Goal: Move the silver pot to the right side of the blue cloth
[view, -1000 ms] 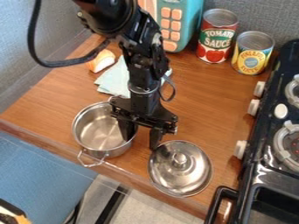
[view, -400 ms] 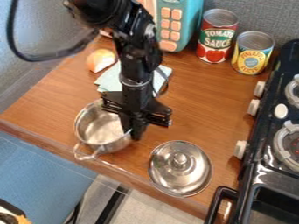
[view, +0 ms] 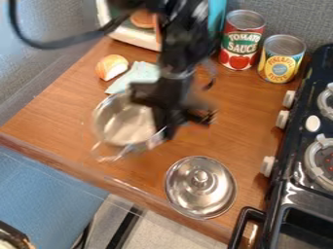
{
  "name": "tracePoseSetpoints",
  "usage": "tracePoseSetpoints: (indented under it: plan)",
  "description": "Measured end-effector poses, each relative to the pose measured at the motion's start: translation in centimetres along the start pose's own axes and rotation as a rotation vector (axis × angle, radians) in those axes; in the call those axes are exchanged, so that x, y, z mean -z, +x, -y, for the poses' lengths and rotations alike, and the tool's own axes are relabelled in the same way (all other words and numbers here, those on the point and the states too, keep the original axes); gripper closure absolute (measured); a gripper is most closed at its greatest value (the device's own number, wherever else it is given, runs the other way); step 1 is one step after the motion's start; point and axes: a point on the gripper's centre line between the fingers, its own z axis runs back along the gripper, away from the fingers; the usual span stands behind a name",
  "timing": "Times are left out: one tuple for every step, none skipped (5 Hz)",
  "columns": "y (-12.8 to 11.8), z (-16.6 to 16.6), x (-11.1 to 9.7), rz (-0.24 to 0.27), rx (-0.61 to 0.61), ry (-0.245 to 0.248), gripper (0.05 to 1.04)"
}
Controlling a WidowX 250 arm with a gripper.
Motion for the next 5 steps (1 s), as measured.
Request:
tracePoseSetpoints:
  plan:
    - [3.3, 3.0, -0.2, 0.037, 0.038, -0.031, 1.006]
    - [5.2, 5.5, 1.0, 0.033, 0.058, -0.049, 1.006]
    - [6.8, 7.3, 3.2, 0.002, 0.072, -0.055, 1.006]
    - [8.3, 8.0, 4.4, -0.012, 0.067, -0.038, 1.006]
    - [9.3, 8.2, 5.7, -0.029, 0.068, -0.022, 1.006]
